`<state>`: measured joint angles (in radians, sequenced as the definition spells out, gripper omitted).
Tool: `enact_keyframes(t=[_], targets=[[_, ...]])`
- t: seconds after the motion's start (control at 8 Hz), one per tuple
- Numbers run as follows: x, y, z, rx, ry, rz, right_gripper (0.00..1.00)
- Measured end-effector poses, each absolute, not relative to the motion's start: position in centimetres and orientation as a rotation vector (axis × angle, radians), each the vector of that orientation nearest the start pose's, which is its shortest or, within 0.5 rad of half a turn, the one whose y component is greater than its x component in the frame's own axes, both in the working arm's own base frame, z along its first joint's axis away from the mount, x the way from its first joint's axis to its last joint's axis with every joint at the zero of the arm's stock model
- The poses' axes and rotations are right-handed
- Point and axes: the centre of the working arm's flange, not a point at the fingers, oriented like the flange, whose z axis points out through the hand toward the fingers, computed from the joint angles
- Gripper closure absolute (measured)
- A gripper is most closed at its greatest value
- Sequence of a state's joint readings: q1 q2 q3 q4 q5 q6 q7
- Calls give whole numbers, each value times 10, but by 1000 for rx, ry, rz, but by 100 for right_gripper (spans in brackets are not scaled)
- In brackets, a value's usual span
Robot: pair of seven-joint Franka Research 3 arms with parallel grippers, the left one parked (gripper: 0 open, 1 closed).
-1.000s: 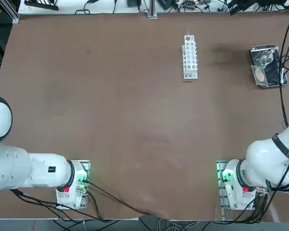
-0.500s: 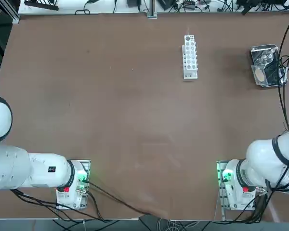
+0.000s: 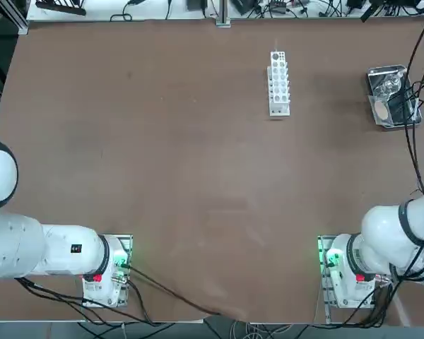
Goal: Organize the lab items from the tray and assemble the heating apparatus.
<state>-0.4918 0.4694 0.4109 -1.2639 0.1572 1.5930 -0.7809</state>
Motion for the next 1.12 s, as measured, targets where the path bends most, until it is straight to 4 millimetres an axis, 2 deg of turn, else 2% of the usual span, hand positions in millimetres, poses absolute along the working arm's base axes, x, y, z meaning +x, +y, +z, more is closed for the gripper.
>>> enact_keyframes(t=[0.12,0.5,0.62,0.88,1.12], targets=[[669,-95,506,-2682,-867,-59,0],[664,-77,531,-2861,-800,-10,0],[663,-80,534,-2918,-780,0,0],[667,-112,525,-3005,-752,-31,0],[669,-152,505,-3035,-828,-106,0]])
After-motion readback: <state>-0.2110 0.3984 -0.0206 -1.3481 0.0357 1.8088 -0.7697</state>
